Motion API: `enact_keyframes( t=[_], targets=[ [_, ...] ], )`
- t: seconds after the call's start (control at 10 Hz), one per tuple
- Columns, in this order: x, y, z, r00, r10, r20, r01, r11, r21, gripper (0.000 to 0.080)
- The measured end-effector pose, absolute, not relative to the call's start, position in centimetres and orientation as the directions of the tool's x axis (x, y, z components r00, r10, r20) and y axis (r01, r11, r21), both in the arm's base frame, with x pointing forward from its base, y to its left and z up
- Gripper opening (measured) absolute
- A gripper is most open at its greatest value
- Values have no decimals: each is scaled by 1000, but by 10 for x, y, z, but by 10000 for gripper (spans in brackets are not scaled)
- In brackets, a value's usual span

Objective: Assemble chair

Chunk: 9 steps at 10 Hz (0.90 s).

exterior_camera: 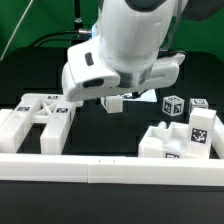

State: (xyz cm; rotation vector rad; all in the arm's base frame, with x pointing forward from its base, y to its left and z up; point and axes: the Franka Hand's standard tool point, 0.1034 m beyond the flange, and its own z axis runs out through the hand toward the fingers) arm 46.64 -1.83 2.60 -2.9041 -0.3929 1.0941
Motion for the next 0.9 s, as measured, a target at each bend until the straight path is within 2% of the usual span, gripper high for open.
enact_keyframes(
  t=[0.4,0.5,0.6,0.7,0.9],
  targets=[
    [468,-24,25,732,257,-630,251,-963,-102,648],
    [468,-25,25,737,240,-632,241,-967,-87,648],
    [464,-26,25,750,139,-646,188,-982,7,648],
    [458,-23,22,747,61,-662,145,-987,72,648],
    [456,-25,21,731,67,-679,147,-987,62,648]
  ],
)
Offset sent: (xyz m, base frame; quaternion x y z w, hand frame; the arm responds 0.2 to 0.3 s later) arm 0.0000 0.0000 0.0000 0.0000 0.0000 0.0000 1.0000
